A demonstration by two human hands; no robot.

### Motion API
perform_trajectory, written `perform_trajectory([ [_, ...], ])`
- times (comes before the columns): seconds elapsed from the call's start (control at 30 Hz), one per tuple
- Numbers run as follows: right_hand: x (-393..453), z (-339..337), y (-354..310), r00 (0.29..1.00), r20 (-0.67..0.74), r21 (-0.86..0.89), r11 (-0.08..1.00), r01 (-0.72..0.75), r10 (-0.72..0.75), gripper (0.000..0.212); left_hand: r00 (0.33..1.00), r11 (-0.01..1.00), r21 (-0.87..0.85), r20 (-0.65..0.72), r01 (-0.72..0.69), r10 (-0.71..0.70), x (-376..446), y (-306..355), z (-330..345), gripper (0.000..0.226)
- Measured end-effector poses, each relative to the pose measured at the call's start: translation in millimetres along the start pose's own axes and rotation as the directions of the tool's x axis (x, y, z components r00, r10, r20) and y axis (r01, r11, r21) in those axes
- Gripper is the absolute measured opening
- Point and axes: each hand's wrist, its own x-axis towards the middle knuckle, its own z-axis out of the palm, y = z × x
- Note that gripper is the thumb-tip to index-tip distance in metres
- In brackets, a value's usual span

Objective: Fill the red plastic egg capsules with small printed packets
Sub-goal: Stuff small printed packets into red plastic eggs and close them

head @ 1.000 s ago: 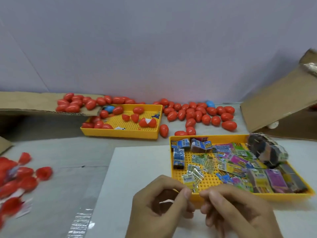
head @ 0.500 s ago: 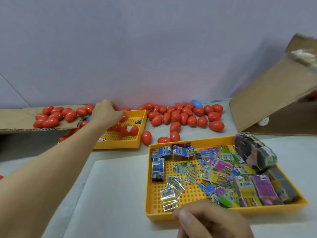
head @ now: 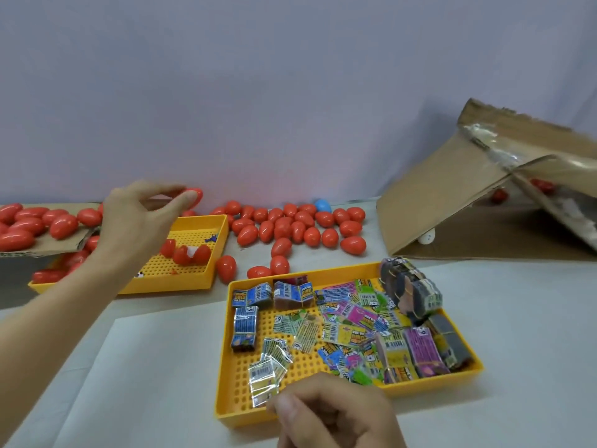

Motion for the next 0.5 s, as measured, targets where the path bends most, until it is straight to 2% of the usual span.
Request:
perform_trajectory([
  [0.07, -1, 1, -2, 0.999, -0.035, 0.033, 0.999, 0.011, -0.01, 0.03, 0.999, 0.971, -0.239, 0.031, -0.015, 0.023, -32, 24, -10, 0.023],
  [0.2, -5, 3, -10, 0.996, -0.087, 0.079, 0.996, 0.036, -0.029, 0.031, 0.993, 0.888, -0.458, 0.075, -0.047, 0.092, -108, 54, -20, 0.039],
  [0.3, -7, 5, -13, 0.991, -0.117, 0.07, 0.995, 0.067, -0.058, 0.033, 0.991, 0.839, -0.54, 0.136, 0.068, 0.008, -164, 66, -17, 0.054],
  [0.33, -8, 5, -14, 0.99, -0.124, 0.067, 0.995, 0.074, -0.065, 0.033, 0.99, 0.824, -0.556, 0.133, 0.104, -0.035, -180, 69, -15, 0.053],
  [0.43, -12, 6, -18, 0.992, -0.107, 0.071, 0.995, 0.073, -0.065, 0.033, 0.983, 0.816, -0.554, 0.158, 0.165, -0.091, -216, 70, -8, 0.032],
  [0.5, -15, 7, -19, 0.996, -0.08, 0.065, 0.997, 0.05, -0.045, 0.035, 0.976, 0.827, -0.529, 0.193, 0.191, -0.103, -227, 69, -7, 0.034],
])
